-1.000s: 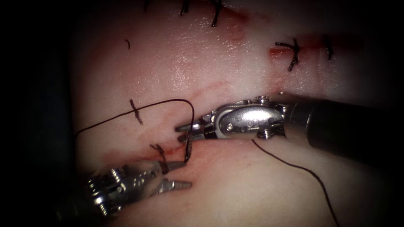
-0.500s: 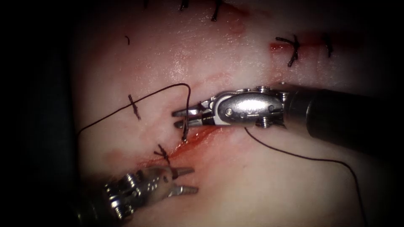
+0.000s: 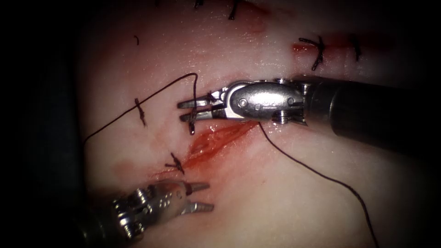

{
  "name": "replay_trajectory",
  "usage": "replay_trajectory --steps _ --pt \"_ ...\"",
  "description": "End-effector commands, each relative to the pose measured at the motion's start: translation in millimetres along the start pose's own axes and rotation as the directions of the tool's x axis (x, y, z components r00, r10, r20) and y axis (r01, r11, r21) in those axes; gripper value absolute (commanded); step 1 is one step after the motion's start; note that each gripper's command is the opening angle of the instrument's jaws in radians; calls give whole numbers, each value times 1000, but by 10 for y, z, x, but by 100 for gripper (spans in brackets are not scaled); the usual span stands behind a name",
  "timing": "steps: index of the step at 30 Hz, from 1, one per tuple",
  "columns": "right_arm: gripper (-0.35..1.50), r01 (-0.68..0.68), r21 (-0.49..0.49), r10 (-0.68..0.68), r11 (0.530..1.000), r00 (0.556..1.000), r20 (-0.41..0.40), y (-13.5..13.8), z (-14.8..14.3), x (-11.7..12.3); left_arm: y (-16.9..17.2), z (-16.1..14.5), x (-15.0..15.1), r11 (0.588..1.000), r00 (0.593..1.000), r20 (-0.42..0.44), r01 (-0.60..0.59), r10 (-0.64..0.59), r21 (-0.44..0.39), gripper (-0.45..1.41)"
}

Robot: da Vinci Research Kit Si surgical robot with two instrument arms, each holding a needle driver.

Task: Wound Closure
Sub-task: With the right tool, throw the needle through the skin above the cut.

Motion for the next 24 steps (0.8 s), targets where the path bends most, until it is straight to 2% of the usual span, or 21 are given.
replay_trajectory --steps 1,6,9,13,17,18,19,22,24 --pt "-35 -17 -12 17 1000 1000 -3 16 5 2 -3 6 3 1000 1000 -2 -2 2 -1 41" --pt "-35 -14 -27 14 1000 1000 -3 27 4 3 -3 6 3 1000 1000 -2 -3 3 0 41" --pt "-35 56 -32 -57 998 998 -21 30 3 7 -2 5 4 1000 1000 -2 -4 4 2 41" --pt "-35 49 -56 -52 997 997 -54 39 5 12 -2 5 4 1000 1000 1 -3 3 1 41" --pt "-35 -28 -58 25 998 998 -51 43 11 10 -2 4 5 1000 1000 1 -3 3 1 41" --pt "-35 -132 -63 130 989 991 -40 44 16 8 -1 3 5 1000 1000 1 -3 3 2 41" --pt "-35 -132 -63 130 989 991 -40 44 16 8 -1 3 5 1000 1000 1 -3 3 2 41" --pt "-35 -318 -90 316 944 948 -37 49 17 5 -2 2 6 1000 1000 1 -2 2 7 41" --pt "-35 -346 -95 344 934 938 -30 50 16 4 -2 2 6 1000 1000 1 -2 2 6 41"
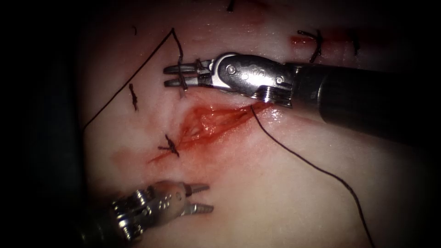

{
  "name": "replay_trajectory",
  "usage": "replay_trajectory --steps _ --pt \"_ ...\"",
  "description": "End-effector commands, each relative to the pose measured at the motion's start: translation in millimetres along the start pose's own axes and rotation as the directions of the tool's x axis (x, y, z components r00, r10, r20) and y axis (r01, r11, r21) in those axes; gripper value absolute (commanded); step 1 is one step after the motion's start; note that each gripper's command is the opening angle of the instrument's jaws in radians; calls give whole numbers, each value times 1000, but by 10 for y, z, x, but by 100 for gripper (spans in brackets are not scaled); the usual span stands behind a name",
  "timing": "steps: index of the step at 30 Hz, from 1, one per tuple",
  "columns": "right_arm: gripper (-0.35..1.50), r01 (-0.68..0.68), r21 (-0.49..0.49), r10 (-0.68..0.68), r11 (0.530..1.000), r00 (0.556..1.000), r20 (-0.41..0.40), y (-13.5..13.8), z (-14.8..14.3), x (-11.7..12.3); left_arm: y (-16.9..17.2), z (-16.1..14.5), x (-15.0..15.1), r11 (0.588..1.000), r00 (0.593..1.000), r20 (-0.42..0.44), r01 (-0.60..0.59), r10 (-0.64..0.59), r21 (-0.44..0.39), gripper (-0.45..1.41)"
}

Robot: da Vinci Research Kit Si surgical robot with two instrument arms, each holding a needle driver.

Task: Wound Closure
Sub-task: With the right tool, throw the needle through the skin above the cut.

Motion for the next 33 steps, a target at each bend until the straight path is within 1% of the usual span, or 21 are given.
replay_trajectory --steps 1,5,10,11,12,14,15,16,17,18,19,21,22,23,25,27,29,30,31,32,33 --pt "-35 -31 -9 31 999 1000 4 6 7 3 -3 6 3 1000 1000 -2 -1 1 2 41" --pt "-35 -57 -38 58 998 998 24 11 2 4 -3 6 4 1000 1000 -2 -1 1 1 42" --pt "-35 -61 -16 61 998 998 24 10 3 8 -3 6 4 1000 1000 -2 -1 1 1 42" --pt "-35 -112 -6 112 994 993 23 9 6 6 -3 6 4 1000 1000 -2 -1 1 1 42" --pt "-35 -112 -6 112 994 993 23 9 6 6 -3 6 4 1000 1000 -2 -1 1 1 42" --pt "-35 -179 15 179 984 984 26 8 10 3 -3 6 4 1000 1000 -1 -1 1 1 42" --pt "-35 -252 37 251 967 968 30 7 12 1 -3 6 4 1000 1000 -1 -1 1 0 42" --pt "-35 -252 37 251 967 968 30 7 12 1 -3 6 4 1000 1000 -1 -1 1 0 42" --pt "-35 -332 57 330 942 943 37 3 14 -2 -3 5 4 1000 1000 -2 -1 1 3 42" --pt "-35 -332 57 330 942 943 37 3 14 -2 -3 5 4 1000 1000 -2 -1 1 3 42" --pt "-35 -362 68 360 929 932 43 1 14 -4 -3 5 4 1000 1000 -1 -1 1 2 42" --pt "-35 -437 97 433 894 899 63 -4 15 -9 -3 4 5 1000 1000 -2 -1 1 4 43" --pt "-35 -494 115 488 862 869 82 -9 16 -13 -4 3 4 1000 1000 -2 -2 2 5 43" --pt "-35 -494 115 488 862 869 82 -9 16 -13 -4 3 4 1000 1000 -2 -2 2 5 43" --pt "-35 -589 139 578 796 808 115 -17 17 -19 -4 2 4 1000 1000 -2 -2 2 7 43" --pt "-35 -617 154 603 772 787 133 -22 18 -21 -5 1 4 1000 1000 -2 -3 3 9 43" --pt "-35 -659 174 640 731 752 160 -30 18 -19 -6 -1 3 1000 1000 -2 -4 4 11 44" --pt "-35 -659 174 640 731 752 160 -30 18 -19 -6 -1 3 1000 1000 -2 -4 4 11 44" --pt "-35 -683 188 662 706 730 168 -36 18 -18 -8 -5 3 1000 1000 -3 -6 6 16 45" --pt "-35 -683 188 662 706 730 168 -36 18 -18 -8 -5 3 1000 1000 -3 -6 6 16 45" --pt "-35 -701 208 675 682 713 192 -46 18 -16 -11 -8 2 1000 1000 -4 -7 7 21 45"
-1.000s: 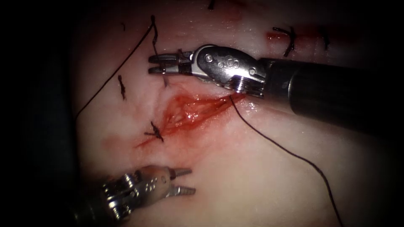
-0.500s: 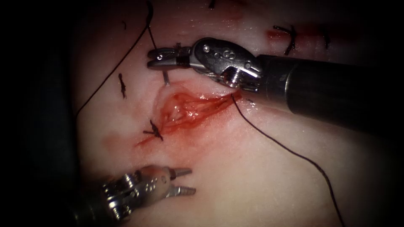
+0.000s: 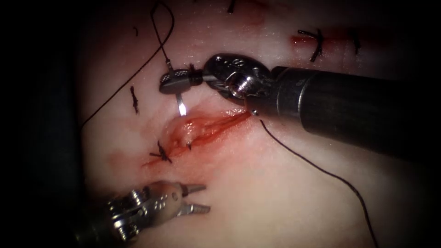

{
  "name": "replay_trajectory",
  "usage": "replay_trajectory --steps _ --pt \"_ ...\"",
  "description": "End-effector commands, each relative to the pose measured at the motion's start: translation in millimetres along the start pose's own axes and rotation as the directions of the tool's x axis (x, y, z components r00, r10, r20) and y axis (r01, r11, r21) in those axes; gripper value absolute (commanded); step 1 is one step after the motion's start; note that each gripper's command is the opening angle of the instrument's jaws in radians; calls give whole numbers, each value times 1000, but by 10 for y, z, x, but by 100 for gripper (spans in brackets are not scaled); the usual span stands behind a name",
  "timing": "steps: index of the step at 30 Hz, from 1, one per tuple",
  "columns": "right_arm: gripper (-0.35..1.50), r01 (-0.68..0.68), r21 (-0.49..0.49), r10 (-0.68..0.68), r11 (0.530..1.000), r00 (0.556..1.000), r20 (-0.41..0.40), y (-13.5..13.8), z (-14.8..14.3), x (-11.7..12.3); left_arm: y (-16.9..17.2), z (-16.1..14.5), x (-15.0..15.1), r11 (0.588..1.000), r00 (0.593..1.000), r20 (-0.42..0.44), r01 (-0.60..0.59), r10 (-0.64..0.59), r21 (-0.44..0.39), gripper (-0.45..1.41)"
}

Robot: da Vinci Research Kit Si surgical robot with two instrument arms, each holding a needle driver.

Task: Wound Closure
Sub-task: With the right tool, throw the needle through the skin above the cut.

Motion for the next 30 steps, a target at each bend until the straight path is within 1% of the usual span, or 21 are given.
replay_trajectory --steps 1,3,4,5,9,12,13,14,15,16,17,18,19,20,21,23,25,26,27,28,30 --pt "-35 -3 10 3 1000 1000 6 0 7 3 -3 6 3 1000 1000 -3 -2 2 1 45" --pt "-35 -47 45 46 998 998 40 -12 11 -8 -7 0 2 1000 1000 -4 -4 4 9 45" --pt "-35 -47 45 46 998 998 40 -12 11 -8 -7 0 2 1000 1000 -4 -4 4 9 45" --pt "-35 -70 62 67 996 996 60 -20 13 -17 -10 -4 0 1000 1000 -5 -5 5 17 45" --pt "-35 -110 65 106 992 992 69 -29 12 -26 -13 -7 -1 1000 1000 -6 -6 6 25 45" --pt "-35 -143 75 136 987 987 89 -41 9 -42 -14 -8 -2 1000 1000 -6 -6 6 27 45" --pt "-35 -142 74 136 987 987 87 -42 9 -43 -14 -8 -2 1000 1000 -6 -6 6 27 45" --pt "-35 -139 50 136 989 989 66 -42 10 -45 -13 -8 -2 1000 1000 -6 -6 6 27 45" --pt "-28 -136 19 136 990 990 41 -40 11 -46 -13 -8 -2 1000 1000 -6 -6 6 27 45" --pt "-28 -136 19 136 990 990 41 -40 11 -46 -13 -8 -2 1000 1000 -6 -6 6 27 45" --pt "36 -115 -33 115 993 993 -7 -35 13 -49 -13 -8 -2 1000 1000 -6 -6 6 27 45" --pt "64 -66 -48 65 997 998 -17 -32 14 -51 -13 -8 -2 1000 1000 -6 -6 6 27 45" --pt "64 -66 -48 65 997 998 -17 -32 14 -51 -13 -8 -2 1000 1000 -6 -6 6 27 45" --pt "81 46 -83 -47 995 999 -12 -24 14 -57 -13 -8 -2 1000 1000 -6 -6 6 27 45" --pt "86 59 -95 -60 994 998 -11 -20 13 -59 -13 -8 -2 1000 1000 -6 -6 6 27 45" --pt "96 130 -120 -133 984 991 -18 -10 9 -54 -13 -8 -2 1000 1000 -6 -5 6 27 45" --pt "118 203 -167 -211 965 977 -37 -1 1 -35 -13 -8 -2 1000 1000 -6 -5 5 28 45" --pt "123 229 -183 -240 956 970 -41 0 -2 -29 -13 -8 -2 1000 1000 -6 -5 5 27 45" --pt "126 277 -207 -291 938 956 -42 1 -6 -19 -13 -8 -1 1000 1000 -6 -5 5 28 45" --pt "126 292 -218 -308 931 950 -43 1 -7 -14 -13 -7 -1 1000 1000 -7 -5 5 28 45" --pt "130 356 -252 -377 900 925 -39 -2 -10 2 -13 -7 -1 1000 1000 -7 -5 5 29 44"
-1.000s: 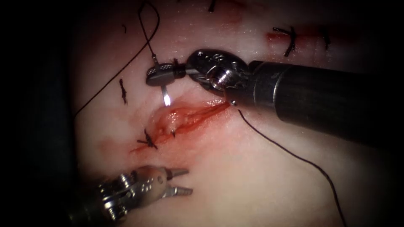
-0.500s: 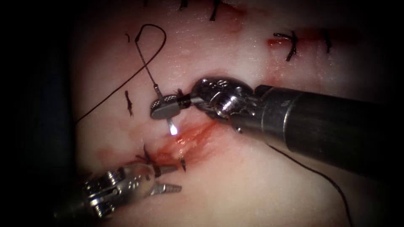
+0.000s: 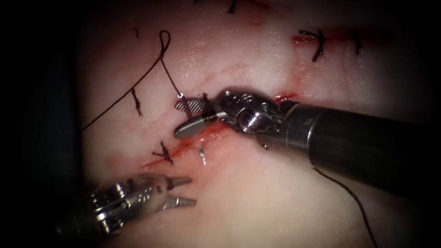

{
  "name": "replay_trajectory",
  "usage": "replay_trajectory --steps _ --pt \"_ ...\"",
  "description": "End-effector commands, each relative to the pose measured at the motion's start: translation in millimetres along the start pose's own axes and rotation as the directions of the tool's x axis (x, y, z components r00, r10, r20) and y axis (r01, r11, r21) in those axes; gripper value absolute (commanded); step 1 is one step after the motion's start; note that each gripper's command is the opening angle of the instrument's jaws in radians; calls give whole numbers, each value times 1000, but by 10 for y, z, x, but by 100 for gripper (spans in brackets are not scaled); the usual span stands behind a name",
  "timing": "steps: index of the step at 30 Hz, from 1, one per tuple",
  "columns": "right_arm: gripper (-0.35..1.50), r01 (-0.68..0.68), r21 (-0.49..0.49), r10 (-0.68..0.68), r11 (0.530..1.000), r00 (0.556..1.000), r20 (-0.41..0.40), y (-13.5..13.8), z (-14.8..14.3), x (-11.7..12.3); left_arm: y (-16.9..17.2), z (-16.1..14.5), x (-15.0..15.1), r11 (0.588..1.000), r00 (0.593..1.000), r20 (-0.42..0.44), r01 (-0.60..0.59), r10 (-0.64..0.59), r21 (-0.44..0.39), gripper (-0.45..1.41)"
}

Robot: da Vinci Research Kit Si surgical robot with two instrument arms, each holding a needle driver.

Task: Wound Closure
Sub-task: With the right tool, throw the needle through the skin above the cut.

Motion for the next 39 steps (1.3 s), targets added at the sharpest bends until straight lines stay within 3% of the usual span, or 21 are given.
replay_trajectory --steps 1,6,11,14,19,21,23,25,28,29,30,34,39 --pt "130 42 -17 -42 999 999 -10 6 5 15 -3 7 3 1000 1000 -1 -1 1 0 44" --pt "131 162 -46 -163 986 987 -13 5 9 41 -2 7 4 1000 1000 -1 -1 1 1 44" --pt "131 205 -4 -205 979 979 -8 -2 14 40 -2 7 4 1000 1000 -1 -1 1 1 44" --pt "118 259 48 -259 965 966 -8 -11 16 39 -2 7 3 1000 1000 -1 -1 1 1 44" --pt "115 312 86 -313 946 950 3 -21 20 39 -2 7 4 1000 1000 -1 -1 1 1 44" --pt "98 332 106 -335 937 942 10 -25 20 40 -2 7 4 1000 1000 -1 -1 1 1 44" --pt "95 341 106 -344 934 939 9 -25 20 43 -2 7 4 1000 1000 -1 -1 1 1 44" --pt "76 349 106 -351 931 936 6 -25 19 46 -2 7 4 1000 1000 -1 -1 1 1 44" --pt "64 361 107 -364 926 932 3 -25 16 51 -2 7 4 1000 1000 -1 -1 1 0 44" --pt "34 370 108 -372 923 928 1 -24 15 53 -2 7 4 1000 1000 -1 -1 1 0 44" --pt "-33 370 113 -372 922 928 0 -25 14 53 -2 7 4 1000 1000 -1 -1 1 0 44" --pt "-35 378 123 -382 918 924 8 -24 12 50 -2 6 4 1000 1000 -1 -1 1 0 44" --pt "-35 199 124 -210 972 975 76 -20 9 34 -2 6 5 1000 1000 -1 0 0 -1 44"
